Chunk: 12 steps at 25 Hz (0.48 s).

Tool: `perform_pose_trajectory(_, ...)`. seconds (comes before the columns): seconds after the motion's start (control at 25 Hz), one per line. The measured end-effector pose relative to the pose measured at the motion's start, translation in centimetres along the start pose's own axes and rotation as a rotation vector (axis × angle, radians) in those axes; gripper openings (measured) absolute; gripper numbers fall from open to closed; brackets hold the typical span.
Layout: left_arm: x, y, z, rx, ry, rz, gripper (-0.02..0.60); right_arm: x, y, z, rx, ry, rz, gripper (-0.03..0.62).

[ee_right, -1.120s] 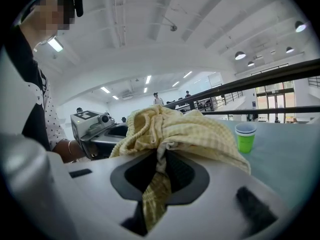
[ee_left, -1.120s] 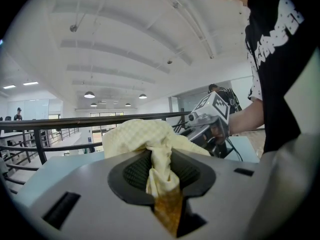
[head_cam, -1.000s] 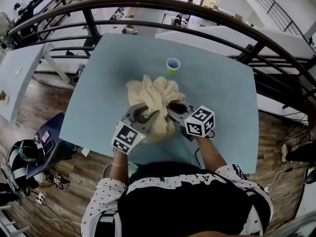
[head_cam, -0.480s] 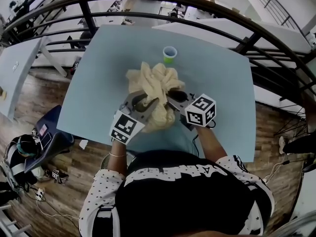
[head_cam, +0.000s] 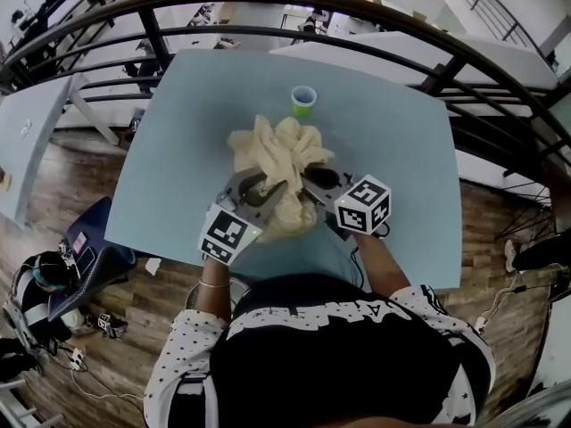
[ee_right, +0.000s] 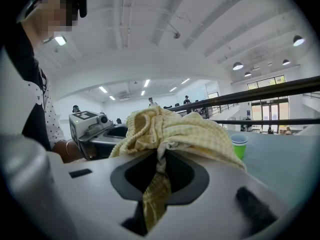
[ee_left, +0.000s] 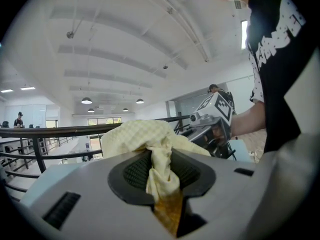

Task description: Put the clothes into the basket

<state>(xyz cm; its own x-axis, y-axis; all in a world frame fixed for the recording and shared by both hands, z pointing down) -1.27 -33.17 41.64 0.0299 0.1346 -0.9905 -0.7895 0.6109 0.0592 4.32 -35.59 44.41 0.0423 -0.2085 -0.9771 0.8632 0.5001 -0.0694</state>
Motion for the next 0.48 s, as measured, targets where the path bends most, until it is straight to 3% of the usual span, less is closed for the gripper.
perform_pose_trajectory(0.48,0.78,-0.55,0.45,0.008,-0.002,0.027,0.121,0.97,0.78,0.13,0.01,0.034,0.001,0.064)
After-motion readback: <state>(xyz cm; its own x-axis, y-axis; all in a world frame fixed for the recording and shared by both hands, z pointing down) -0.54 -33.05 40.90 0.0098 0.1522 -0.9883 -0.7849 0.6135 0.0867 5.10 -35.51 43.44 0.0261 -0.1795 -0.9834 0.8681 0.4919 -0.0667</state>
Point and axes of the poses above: the fingertips, and each gripper's own axes: y backward along the fingers, z to its right, x out of its top, the point moved 2 cm from there along y, backward along the fingers, and after that the axes turned 13 degrees about z, right-handed, at the moved point
